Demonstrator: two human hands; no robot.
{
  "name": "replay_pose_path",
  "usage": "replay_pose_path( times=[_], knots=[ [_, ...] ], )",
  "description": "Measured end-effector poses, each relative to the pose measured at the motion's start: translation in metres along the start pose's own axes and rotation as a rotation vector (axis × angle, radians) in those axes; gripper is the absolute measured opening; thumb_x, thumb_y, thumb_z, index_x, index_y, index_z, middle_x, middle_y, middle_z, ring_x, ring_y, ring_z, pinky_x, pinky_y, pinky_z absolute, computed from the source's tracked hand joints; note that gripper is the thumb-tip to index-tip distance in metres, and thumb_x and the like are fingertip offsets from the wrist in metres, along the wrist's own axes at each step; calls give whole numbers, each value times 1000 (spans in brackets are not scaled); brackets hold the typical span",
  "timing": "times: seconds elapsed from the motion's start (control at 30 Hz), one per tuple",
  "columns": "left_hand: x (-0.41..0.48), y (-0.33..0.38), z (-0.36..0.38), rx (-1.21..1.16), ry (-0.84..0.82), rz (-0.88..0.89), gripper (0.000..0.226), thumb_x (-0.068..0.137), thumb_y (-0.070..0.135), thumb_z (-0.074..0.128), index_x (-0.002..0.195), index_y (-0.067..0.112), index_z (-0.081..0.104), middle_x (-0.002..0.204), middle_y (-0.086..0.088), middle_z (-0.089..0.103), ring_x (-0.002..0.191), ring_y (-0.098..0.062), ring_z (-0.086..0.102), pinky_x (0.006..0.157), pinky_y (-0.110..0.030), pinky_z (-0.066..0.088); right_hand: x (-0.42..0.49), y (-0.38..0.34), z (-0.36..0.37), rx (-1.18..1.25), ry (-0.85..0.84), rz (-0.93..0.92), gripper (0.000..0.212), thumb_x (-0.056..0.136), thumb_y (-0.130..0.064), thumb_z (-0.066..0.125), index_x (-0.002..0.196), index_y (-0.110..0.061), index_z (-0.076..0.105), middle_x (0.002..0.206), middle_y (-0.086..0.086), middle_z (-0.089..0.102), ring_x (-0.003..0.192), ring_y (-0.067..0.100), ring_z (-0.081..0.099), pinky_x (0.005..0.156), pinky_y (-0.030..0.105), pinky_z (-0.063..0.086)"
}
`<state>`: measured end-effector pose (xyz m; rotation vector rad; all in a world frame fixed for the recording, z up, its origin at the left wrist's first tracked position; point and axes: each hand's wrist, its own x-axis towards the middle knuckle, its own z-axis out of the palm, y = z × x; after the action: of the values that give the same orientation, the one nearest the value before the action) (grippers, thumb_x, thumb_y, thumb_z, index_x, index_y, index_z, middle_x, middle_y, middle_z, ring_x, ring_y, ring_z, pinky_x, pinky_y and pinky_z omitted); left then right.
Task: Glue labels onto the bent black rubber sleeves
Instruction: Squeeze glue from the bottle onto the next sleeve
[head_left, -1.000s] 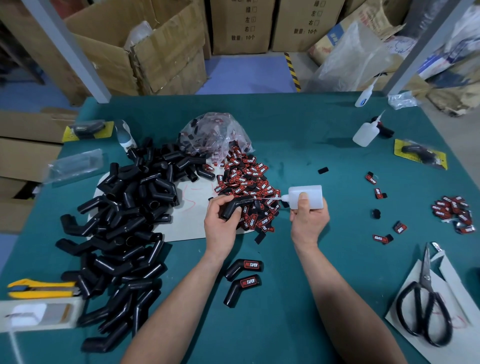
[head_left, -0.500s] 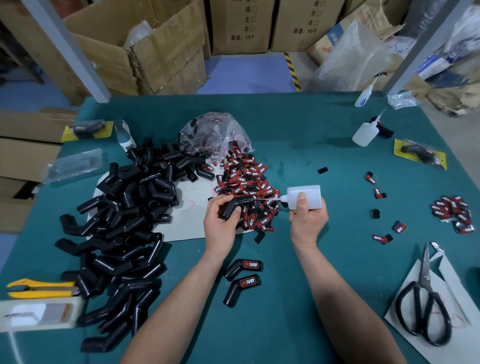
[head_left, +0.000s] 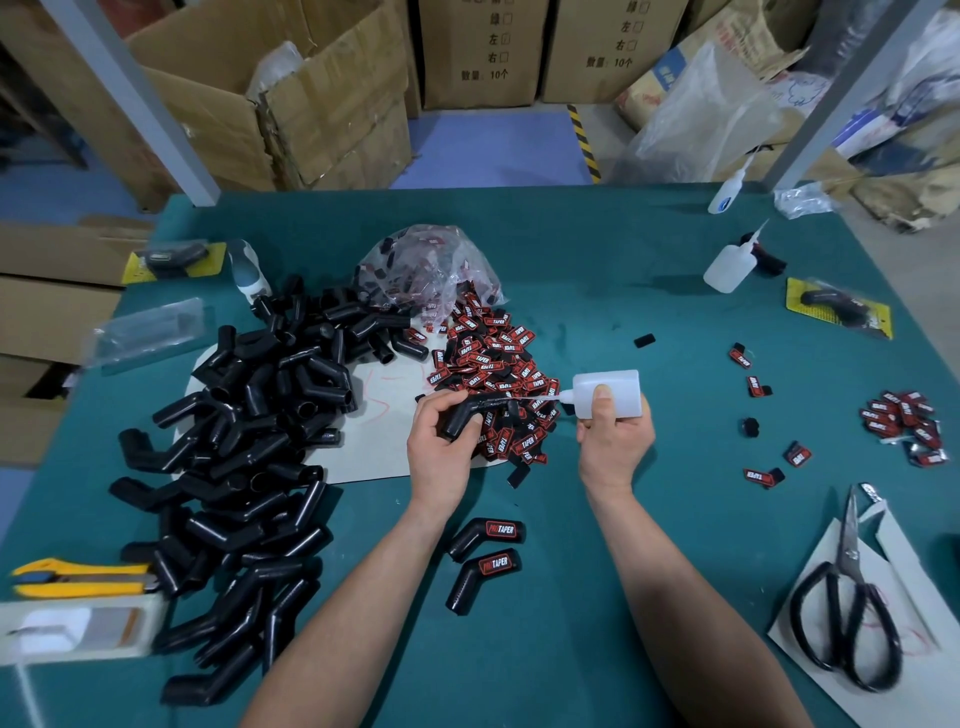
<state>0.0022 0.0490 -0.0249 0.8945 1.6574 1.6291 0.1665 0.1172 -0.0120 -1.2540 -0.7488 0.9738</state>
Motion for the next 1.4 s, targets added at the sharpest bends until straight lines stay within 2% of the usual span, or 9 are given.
replay_pose_path(
  times=[0.2,0.3,0.6,0.7,0.87,1.0,1.17,1.33,1.4],
  knots=[
    [0,0,1,7,2,0,45,87,-4,75,105,37,69,113,8,67,112,-11,65,102,-25,50,-3,0,1,-11,-9,-4,30,76,-45,68,79,-19,54,61,-3,55,42,14,48,37,23,39],
    [0,2,1,14,2,2,45,87,-5,75,104,35,69,115,6,66,112,-11,64,103,-27,50,-1,-1,0,2,-5,3,28,77,-42,67,78,-18,53,57,-9,55,41,12,46,37,22,37],
    [-1,3,1,12,-3,7,45,87,-6,75,104,34,69,116,2,66,110,-6,64,100,-19,49,-2,-2,1,-2,-12,6,32,75,-45,67,79,-17,53,61,3,53,39,13,45,36,22,37],
    [-1,2,1,21,-4,15,46,86,-6,75,104,36,69,115,4,65,109,-1,63,97,-13,47,-4,0,1,-16,-32,-3,32,76,-45,67,78,-17,52,59,-1,54,38,13,45,35,22,37],
    [0,2,1,17,-8,9,46,86,-7,75,104,35,70,116,3,65,110,-2,63,99,-15,47,-4,-1,1,-9,-26,-4,32,77,-45,67,80,-17,53,55,-8,56,38,11,46,35,22,37],
    [-1,2,1,30,-13,11,46,86,-6,76,104,36,70,115,5,66,110,0,63,97,-12,46,-5,0,1,-21,-42,-14,32,78,-46,67,81,-17,53,55,-8,58,38,11,47,35,22,38],
    [-1,2,1,28,-12,10,45,86,-6,76,104,35,70,115,7,66,111,-4,63,101,-17,47,-4,-2,1,-5,-16,-10,28,78,-42,67,80,-18,53,55,-9,57,39,11,47,36,22,38],
    [0,1,1,23,-14,14,45,86,-7,76,104,34,70,110,22,66,110,-2,63,99,-15,46,-3,0,2,-3,-5,8,25,76,-40,67,79,-19,54,58,-9,56,42,13,47,37,22,38],
    [-1,0,0,22,-9,20,45,85,-7,76,103,34,70,110,21,66,110,-4,64,101,-19,47,-4,0,1,-11,-12,2,25,77,-41,67,79,-19,54,59,-7,56,41,12,47,37,22,39]
  ],
)
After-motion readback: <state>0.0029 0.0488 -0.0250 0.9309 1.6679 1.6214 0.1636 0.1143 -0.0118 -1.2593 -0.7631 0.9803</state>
